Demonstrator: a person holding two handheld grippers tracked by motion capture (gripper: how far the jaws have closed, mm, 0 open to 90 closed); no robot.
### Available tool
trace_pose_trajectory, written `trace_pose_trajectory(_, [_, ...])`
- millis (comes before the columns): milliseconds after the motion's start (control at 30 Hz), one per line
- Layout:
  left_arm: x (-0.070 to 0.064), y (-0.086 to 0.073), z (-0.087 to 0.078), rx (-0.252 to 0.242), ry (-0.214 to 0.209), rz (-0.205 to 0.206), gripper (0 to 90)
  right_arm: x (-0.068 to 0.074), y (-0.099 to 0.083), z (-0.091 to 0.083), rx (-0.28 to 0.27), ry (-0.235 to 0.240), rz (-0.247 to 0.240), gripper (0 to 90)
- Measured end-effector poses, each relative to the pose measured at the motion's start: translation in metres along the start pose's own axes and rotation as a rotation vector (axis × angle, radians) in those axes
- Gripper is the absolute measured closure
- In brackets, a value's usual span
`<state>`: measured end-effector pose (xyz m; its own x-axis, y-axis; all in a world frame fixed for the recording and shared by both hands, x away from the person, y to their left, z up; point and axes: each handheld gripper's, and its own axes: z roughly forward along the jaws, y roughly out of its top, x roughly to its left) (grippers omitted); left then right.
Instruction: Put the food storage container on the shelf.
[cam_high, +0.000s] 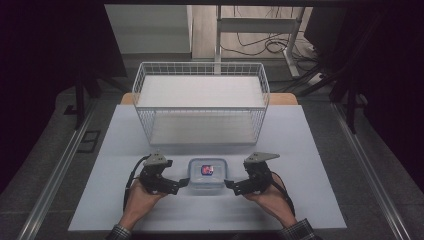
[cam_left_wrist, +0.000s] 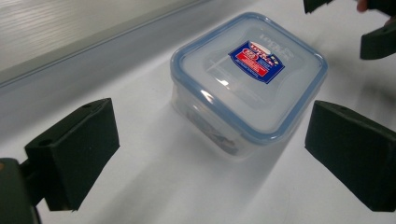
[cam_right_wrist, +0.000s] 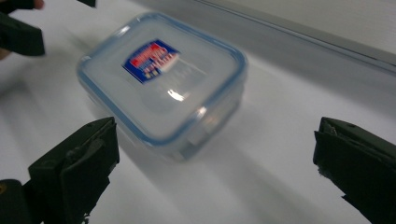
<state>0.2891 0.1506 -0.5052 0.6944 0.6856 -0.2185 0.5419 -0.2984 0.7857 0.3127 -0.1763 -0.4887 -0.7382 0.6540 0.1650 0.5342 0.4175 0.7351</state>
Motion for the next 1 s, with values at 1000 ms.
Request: trace_pose_trajectory(1000, [0.002,0.008,0.041,0.058,-0.140,-0.108,20.7,-0.009,0.014,0.035,0.123,0.189,0.154,31.4])
